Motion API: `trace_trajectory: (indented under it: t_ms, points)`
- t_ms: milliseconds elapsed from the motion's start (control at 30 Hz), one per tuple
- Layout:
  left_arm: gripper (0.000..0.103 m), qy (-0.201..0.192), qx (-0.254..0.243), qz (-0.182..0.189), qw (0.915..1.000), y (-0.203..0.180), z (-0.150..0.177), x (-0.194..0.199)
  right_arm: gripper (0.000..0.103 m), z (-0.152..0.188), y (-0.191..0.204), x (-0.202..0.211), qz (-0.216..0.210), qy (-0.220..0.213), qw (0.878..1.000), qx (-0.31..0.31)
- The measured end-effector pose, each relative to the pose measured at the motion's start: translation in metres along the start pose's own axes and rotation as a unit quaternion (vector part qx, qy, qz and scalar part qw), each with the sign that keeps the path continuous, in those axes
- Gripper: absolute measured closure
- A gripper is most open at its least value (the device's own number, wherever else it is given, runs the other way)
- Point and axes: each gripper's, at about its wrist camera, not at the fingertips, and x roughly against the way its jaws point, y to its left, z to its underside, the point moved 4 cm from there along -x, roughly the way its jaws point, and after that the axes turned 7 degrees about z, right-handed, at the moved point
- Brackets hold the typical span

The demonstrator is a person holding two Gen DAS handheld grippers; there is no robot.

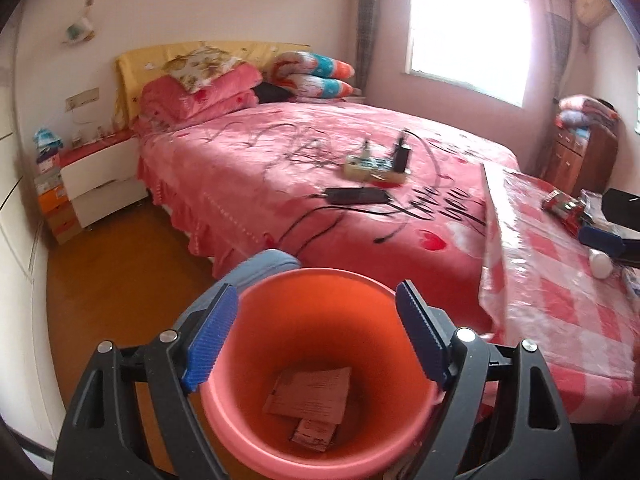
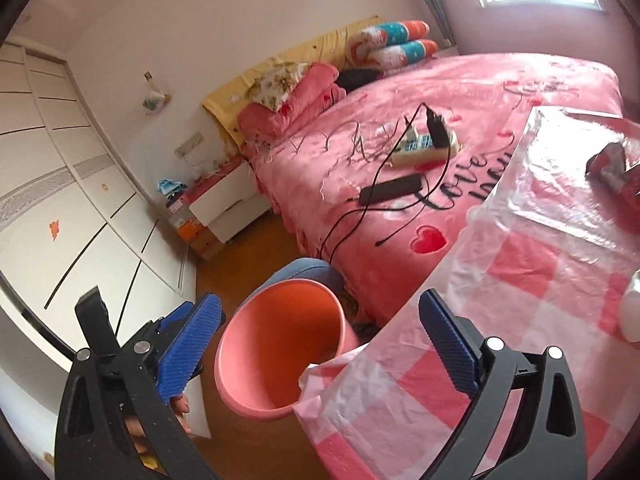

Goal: Collect trash
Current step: 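Move both tools back to the trash on the table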

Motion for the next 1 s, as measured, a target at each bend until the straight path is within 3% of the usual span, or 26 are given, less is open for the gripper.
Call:
trace_trajectory:
  t_ms: [133,500,767,1000]
  points:
    - [0.021,0.002,-0.038,0.000,0.9993,-0.028,-0.007,0.003,0.005,0.003,-0.012,0.013,-0.002,-0.008,1.000,-0.006]
    - [0.021,0.037,-0.066,0.044,0.9962,-0.095,-0.015,-0.001,0.005,0.008,-0.063,0.049,0.026,-0.019,0.999,-0.040]
    - [0.021,0.055,-0.080,0.066,0.9931,-0.133,-0.013,-0.008,0.005,0.008,-0.101,0.077,0.084,-0.035,0.995,-0.051]
    - [0.021,0.063,-0.109,0.097,0.9873,-0.177,-0.013,-0.010,0.005,0.004,-0.140,0.107,0.111,-0.064,0.988,-0.089]
